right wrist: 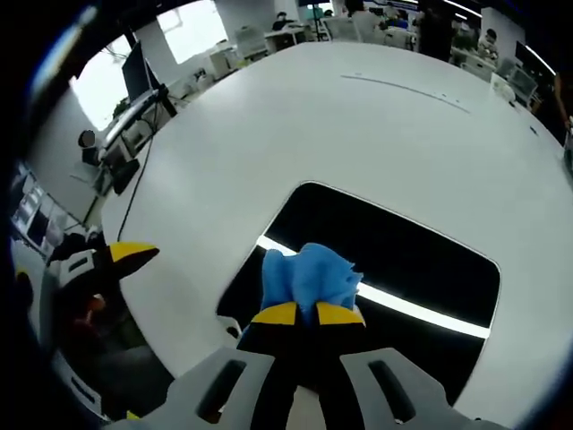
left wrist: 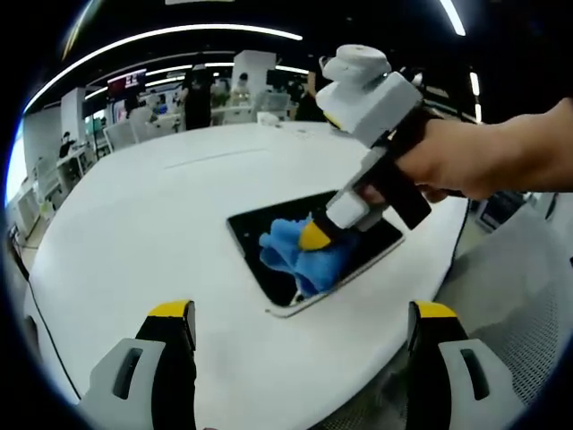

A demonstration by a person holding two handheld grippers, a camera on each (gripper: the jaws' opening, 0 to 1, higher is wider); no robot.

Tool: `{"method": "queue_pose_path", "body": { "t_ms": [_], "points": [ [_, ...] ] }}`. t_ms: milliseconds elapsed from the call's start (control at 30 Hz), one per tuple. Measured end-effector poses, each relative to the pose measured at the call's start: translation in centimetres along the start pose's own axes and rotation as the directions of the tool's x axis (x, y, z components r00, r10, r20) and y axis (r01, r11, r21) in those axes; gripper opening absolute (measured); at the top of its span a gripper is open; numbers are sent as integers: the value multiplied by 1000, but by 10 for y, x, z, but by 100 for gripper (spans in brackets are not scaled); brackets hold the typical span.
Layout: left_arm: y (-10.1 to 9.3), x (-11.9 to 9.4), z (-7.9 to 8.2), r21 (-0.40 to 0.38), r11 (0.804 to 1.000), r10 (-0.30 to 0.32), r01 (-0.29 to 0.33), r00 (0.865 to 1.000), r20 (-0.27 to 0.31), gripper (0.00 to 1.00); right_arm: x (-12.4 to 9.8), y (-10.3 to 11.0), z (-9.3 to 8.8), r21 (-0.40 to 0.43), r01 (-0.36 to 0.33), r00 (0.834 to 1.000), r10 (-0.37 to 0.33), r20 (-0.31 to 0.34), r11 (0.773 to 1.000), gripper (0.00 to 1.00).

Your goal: Wipe the mirror surface with the cleaning cloth until all visible marks leave the cleaned area.

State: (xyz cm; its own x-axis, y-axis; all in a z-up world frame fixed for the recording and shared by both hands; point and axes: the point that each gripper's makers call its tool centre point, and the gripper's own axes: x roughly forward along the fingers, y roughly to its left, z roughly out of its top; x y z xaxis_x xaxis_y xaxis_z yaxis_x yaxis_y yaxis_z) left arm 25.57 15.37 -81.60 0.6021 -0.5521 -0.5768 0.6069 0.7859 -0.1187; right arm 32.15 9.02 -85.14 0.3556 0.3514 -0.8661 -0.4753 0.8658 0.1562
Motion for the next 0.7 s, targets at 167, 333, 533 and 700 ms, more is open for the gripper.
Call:
{"method": "queue_pose_path", "body": {
  "t_ms": [167, 333, 533, 700],
  "points": [
    [0, 0, 0, 0, 1000, 0, 0, 1000, -1, 99, -2, 3, -5, 0, -5, 1000, 5, 4, 1000, 0],
    [-1, 0, -1, -8, 1000, -5, 5, 1000, -3, 99, -5, 9, -12, -20, -2, 1000, 3, 18, 1000, 0],
    [-1, 0, -1, -4, 1000, -4, 4, 1000, -2, 99, -7, 13, -19, -5, -16, 1000, 16, 24, 1000, 0],
    [-2, 0, -1, -3, 1000, -7, 7, 1000, -5, 99, -9, 16, -23, -15, -23, 999, 23, 25, 1000, 0]
  ]
}}
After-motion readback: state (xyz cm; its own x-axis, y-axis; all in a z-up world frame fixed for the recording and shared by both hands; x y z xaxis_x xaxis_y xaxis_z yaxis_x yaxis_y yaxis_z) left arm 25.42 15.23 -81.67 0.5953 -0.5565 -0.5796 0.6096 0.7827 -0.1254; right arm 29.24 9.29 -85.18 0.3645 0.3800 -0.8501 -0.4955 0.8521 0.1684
